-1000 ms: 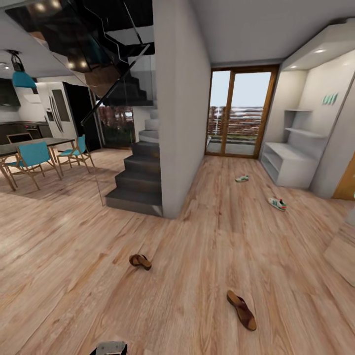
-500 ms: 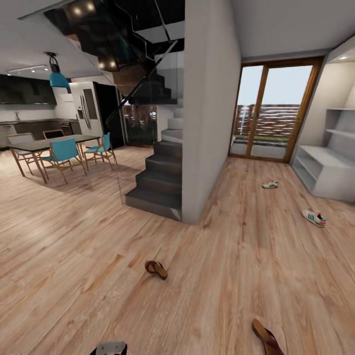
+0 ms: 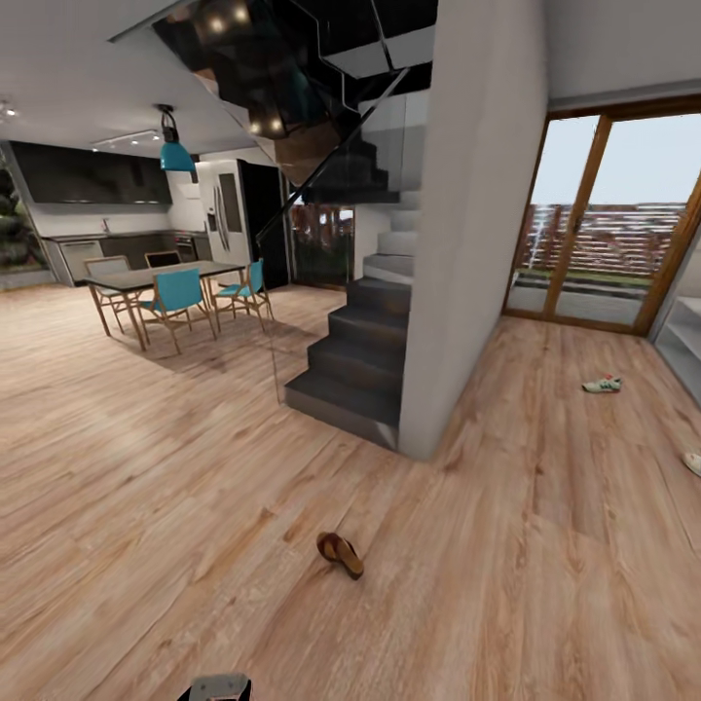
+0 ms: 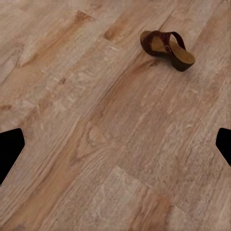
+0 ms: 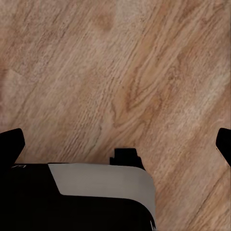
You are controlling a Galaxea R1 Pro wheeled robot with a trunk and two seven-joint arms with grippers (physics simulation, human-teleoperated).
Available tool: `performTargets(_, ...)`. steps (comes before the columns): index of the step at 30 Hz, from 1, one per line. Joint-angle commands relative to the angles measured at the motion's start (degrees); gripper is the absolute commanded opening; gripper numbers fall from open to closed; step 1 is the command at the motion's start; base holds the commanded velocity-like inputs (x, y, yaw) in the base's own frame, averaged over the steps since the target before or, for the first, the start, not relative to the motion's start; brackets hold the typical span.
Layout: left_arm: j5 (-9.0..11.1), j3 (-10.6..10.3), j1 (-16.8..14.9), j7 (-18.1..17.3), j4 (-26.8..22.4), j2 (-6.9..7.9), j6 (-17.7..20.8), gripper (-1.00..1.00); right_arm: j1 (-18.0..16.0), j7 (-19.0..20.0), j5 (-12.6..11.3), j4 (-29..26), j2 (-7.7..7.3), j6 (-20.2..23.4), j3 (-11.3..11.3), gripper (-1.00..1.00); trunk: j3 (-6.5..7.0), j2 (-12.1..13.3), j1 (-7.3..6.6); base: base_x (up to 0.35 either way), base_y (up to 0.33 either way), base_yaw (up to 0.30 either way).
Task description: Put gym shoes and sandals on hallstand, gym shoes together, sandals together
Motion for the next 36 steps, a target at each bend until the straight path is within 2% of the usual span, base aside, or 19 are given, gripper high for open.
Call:
performTargets(1, 0.13, 0.1, -0.05, 0.01, 0.05, -0.04, -0.18, 1.0, -0.02, -0.02, 0.0, -0.03, 0.0, 0.01, -0.04, 1.0, -0.09, -0.02, 0.03, 0.34, 0.0, 0.278)
performTargets(27, 0.13, 0.1, -0.05, 0.0, 0.05, -0.04, -0.18, 1.0, -0.02, -0.02, -0.01, -0.03, 0.0, 0.01, -0.04, 1.0, -0.89, -0.02, 0.03, 0.34, -0.023, 0.277)
performTargets(36, 0.13, 0.1, -0.05, 0.0, 0.05, -0.04, -0.18, 1.0, -0.01, -0.02, 0.0, -0.05, 0.0, 0.01, -0.04, 1.0, -1.05, -0.02, 0.03, 0.34, -0.124, 0.119)
